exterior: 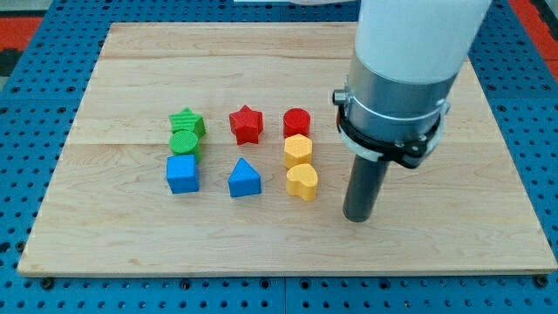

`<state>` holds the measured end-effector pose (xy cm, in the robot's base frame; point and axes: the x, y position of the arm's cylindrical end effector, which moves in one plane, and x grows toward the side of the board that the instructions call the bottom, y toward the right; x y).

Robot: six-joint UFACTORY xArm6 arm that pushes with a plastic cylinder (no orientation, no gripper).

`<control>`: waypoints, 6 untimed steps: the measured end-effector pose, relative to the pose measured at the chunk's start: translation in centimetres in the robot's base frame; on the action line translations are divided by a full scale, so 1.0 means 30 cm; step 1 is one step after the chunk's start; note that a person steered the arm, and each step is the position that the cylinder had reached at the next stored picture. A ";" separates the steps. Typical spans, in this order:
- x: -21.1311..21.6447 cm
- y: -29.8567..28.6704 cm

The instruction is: Move the yellow heart bottom left to the yellow hexagon

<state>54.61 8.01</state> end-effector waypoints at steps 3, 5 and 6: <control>-0.043 -0.205; 0.003 0.012; 0.003 0.128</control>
